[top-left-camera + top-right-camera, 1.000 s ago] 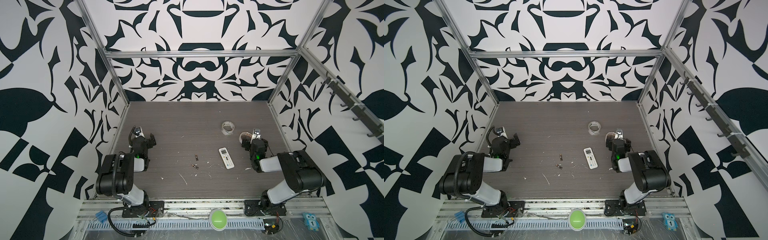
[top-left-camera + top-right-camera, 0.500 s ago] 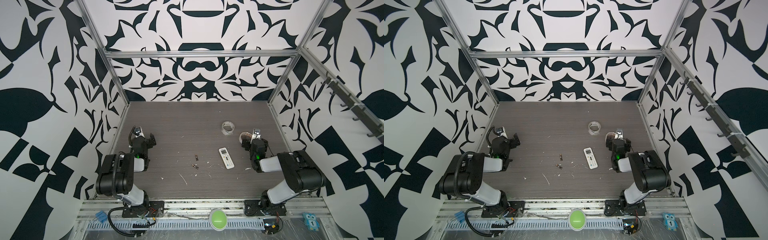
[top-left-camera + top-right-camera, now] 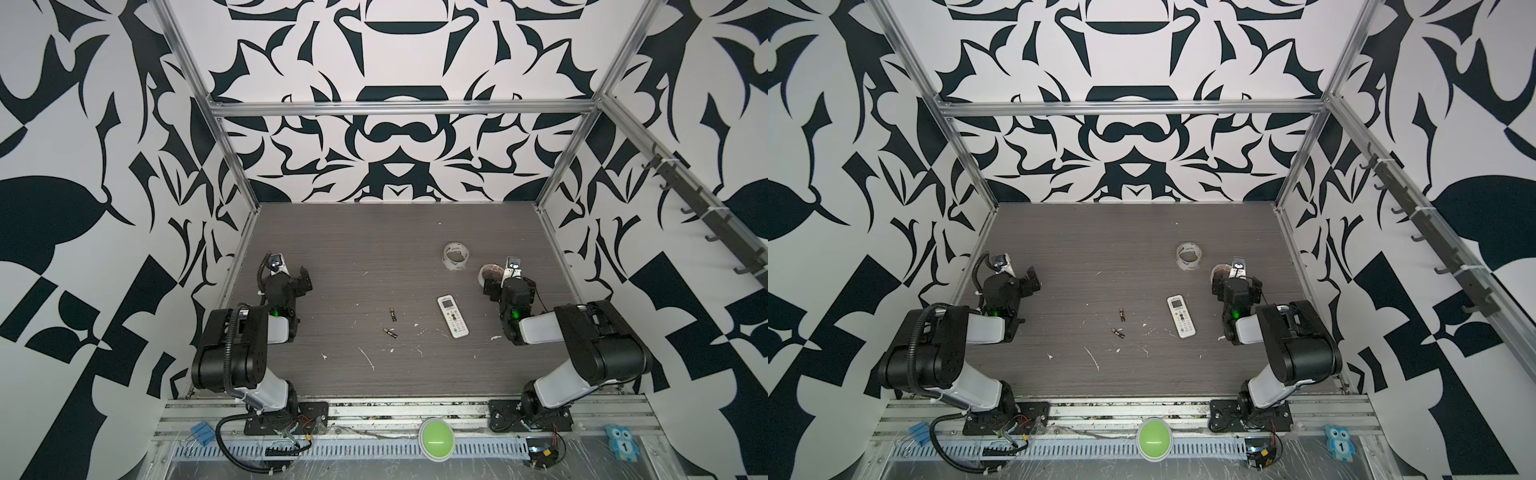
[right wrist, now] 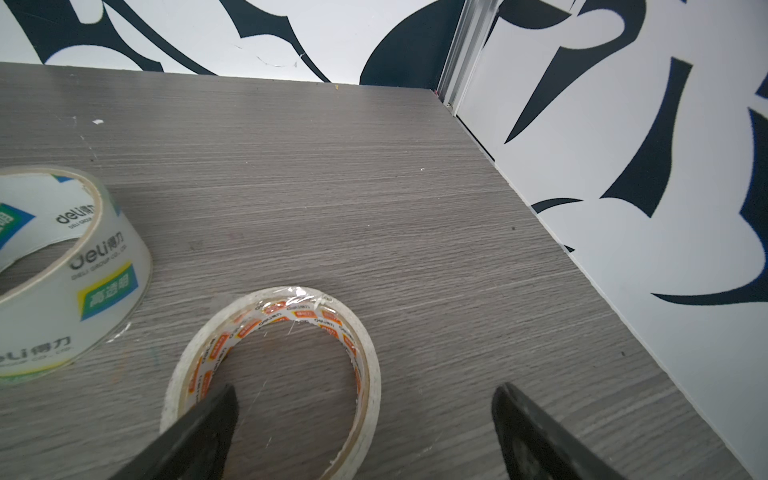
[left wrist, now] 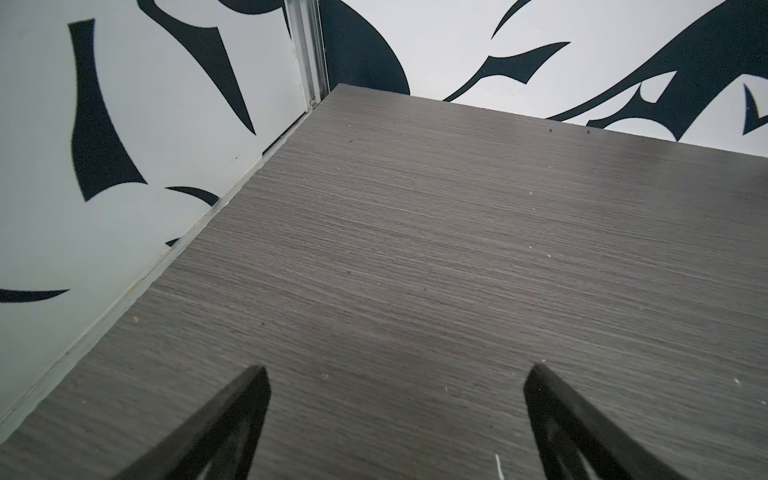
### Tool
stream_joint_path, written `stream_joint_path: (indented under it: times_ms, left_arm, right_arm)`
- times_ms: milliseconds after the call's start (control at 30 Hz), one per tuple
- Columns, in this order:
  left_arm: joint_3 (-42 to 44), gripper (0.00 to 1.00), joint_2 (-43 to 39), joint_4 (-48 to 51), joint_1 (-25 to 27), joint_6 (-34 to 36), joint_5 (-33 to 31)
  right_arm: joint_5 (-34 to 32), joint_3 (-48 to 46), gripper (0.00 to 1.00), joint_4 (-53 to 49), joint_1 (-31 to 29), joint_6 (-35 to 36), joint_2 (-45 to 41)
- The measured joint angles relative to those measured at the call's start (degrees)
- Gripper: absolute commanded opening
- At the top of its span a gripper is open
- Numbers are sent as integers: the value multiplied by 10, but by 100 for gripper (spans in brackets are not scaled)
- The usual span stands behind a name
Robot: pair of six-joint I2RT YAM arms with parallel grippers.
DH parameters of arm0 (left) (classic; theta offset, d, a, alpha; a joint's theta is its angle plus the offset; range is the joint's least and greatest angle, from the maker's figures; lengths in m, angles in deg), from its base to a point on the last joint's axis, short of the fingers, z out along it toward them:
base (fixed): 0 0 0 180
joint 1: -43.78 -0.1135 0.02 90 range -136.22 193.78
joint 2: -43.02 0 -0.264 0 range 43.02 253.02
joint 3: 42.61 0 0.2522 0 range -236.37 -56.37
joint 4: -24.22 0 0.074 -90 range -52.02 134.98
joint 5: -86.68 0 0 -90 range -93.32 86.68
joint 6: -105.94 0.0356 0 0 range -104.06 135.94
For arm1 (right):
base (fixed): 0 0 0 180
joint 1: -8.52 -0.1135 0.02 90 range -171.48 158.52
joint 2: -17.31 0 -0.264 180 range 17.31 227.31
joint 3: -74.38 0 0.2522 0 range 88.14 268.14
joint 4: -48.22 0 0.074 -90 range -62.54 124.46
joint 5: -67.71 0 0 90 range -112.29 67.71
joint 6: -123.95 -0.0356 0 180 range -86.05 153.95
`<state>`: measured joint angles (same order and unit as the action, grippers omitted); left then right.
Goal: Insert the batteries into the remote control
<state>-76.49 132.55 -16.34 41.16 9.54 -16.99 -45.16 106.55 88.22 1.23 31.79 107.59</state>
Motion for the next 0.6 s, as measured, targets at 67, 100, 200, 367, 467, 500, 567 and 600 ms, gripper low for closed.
stream_joint_path:
  times_ms: [67, 100, 200, 367, 467, 500, 567, 600]
  left_arm:
    - [0, 99, 0, 0, 0, 0, 0]
    - [0, 99, 0, 0, 0, 0, 0]
    - [0, 99, 0, 0, 0, 0, 0]
    - [0, 99, -2, 2, 0, 0, 0]
    - [-3, 99, -22, 35, 0, 0, -1]
    - [-5, 99, -33, 48, 0, 0, -2]
    - [-14, 99, -66, 85, 0, -1, -7]
    - [-19, 99, -81, 101, 0, -2, -10]
  right_arm:
    - [0, 0, 99, 0, 0, 0, 0]
    - [0, 0, 99, 0, 0, 0, 0]
    - [0, 0, 99, 0, 0, 0, 0]
    - [5, 0, 99, -10, 0, 2, -7]
    - [9, 5, 99, -58, 0, 4, -48]
    - [9, 7, 98, -69, -1, 4, -62]
    - [8, 16, 97, -94, -1, 4, -94]
    - [7, 22, 97, -108, -3, 4, -105]
